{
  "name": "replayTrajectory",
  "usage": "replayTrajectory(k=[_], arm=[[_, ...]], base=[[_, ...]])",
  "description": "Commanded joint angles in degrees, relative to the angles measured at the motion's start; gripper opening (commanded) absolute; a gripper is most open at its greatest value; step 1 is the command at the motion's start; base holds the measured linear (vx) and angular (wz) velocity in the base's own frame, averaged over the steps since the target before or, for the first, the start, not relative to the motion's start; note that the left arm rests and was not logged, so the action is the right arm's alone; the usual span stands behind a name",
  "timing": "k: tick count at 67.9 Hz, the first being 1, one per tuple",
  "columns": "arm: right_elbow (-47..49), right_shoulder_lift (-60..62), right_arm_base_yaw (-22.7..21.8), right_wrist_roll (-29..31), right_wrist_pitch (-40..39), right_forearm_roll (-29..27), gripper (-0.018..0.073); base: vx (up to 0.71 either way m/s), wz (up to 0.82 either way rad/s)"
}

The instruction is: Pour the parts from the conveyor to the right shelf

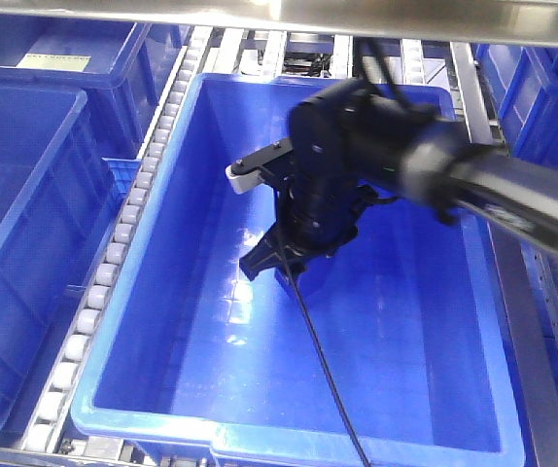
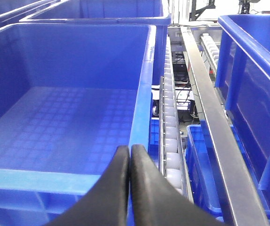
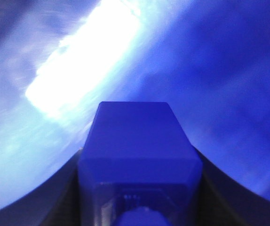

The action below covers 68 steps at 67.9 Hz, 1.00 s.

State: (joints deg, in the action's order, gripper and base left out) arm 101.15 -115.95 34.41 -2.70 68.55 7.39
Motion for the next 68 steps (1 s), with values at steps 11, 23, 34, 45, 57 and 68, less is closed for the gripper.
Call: replayTrajectory(k=[11,23,34,45,57,68], arm=[[9.11,-3.37,-3.91,3.40,3.80,-1.99,-0.0006],[9.30,-5.43,-4.75,5.42,2.58,-3.42,-0.0006],[9.30,-6.65,-4.75,5.51,1.03,-3.37,-0.0006],[9.30,-7.04,-4.75,5.51,-0.10,-3.42,-0.0006],[9.30,-7.12,-4.75,5.51,-0.24,-3.42,-0.0002],[9.30,-7.98,-4.75,5.51,1.01,-3.65,0.0001]], base=[[0.00,0.00],[0.00,0.00],[0.00,0.00],[0.00,0.00],[0.00,0.00],[0.00,0.00]])
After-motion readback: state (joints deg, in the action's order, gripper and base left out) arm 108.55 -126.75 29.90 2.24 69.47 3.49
